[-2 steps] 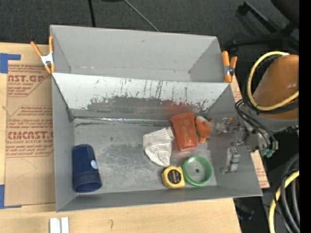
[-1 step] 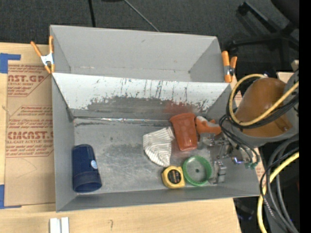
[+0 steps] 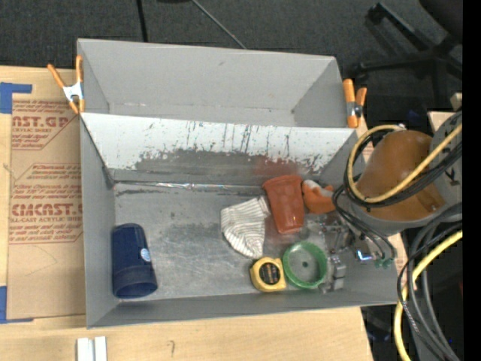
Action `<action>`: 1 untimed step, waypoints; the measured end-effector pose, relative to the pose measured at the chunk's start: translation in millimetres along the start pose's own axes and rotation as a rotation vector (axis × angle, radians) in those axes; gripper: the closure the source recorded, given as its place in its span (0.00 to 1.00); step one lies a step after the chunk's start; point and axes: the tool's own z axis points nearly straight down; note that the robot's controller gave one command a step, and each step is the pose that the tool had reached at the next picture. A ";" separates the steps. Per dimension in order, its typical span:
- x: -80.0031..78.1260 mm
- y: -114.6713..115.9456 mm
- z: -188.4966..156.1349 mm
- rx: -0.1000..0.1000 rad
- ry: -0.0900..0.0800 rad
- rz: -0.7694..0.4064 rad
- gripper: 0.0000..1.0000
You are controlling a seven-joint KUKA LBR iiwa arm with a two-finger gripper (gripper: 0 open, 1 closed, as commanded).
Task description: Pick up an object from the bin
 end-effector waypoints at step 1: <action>-7.4 -0.4 2.6 0.001 -0.003 -0.150 0.00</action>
Offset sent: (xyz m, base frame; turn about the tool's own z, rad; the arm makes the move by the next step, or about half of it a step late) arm 0.0055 -0.0022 -0.0444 -0.2591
